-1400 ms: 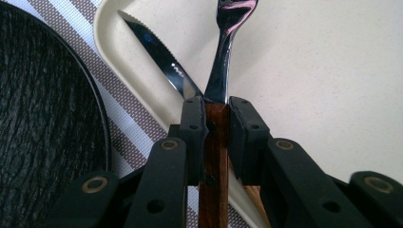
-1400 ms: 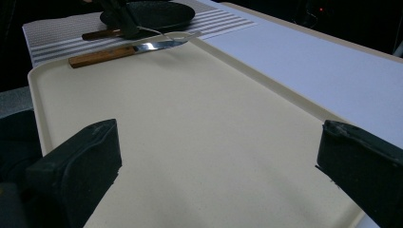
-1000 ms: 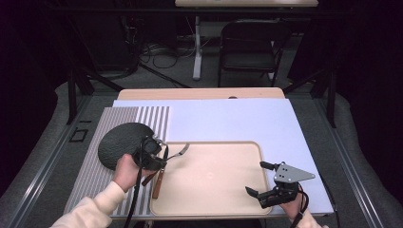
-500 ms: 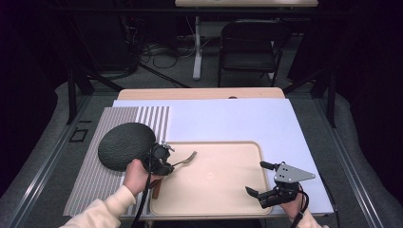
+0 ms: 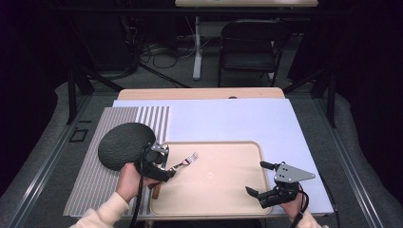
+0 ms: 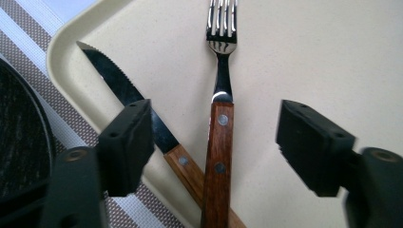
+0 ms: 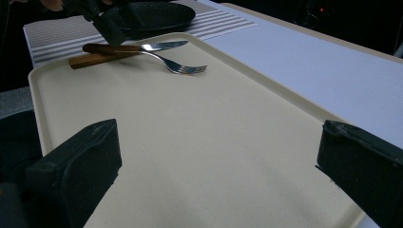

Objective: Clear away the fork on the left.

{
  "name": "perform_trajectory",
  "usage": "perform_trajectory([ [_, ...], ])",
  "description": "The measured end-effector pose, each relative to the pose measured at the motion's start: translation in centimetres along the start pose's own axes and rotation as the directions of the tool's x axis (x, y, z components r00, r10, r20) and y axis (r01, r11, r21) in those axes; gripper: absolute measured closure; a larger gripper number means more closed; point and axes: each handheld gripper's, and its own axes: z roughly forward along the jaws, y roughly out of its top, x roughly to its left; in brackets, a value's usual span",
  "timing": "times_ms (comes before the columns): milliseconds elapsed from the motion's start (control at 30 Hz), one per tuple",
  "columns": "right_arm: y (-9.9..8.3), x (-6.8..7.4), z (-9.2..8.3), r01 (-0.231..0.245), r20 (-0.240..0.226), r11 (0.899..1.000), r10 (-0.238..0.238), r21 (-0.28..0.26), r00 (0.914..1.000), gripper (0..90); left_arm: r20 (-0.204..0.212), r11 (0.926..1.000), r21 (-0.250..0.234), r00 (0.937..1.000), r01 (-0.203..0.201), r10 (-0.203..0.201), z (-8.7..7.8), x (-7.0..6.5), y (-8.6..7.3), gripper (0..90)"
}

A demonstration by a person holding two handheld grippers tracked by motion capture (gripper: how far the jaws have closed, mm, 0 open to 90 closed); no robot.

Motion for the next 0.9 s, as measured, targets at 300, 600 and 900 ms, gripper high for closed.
perform_trajectory([
  [300, 0.0, 0.0, 0.0, -0.001, 0.000, 1.000, 0.001, 0.001, 1.0000, 0.1, -0.007, 0.9971, -0.075, 0.9999, -0.012, 0.012, -1.3, 0.3, -1.6, 15.4],
  [600, 0.0, 0.0, 0.0, -0.001, 0.000, 1.000, 0.001, 0.003, 1.0000, 0.1, -0.016, 0.9931, -0.118, 0.9999, 0.003, -0.005, -1.2, 0.2, -3.3, 12.0],
  [900, 0.0, 0.0, 0.0, 0.001, -0.001, 1.000, -0.001, 0.001, 1.0000, 0.2, -0.080, 0.9824, -0.187, 0.9968, -0.012, -0.003, -2.5, -0.4, -4.7, 34.6],
])
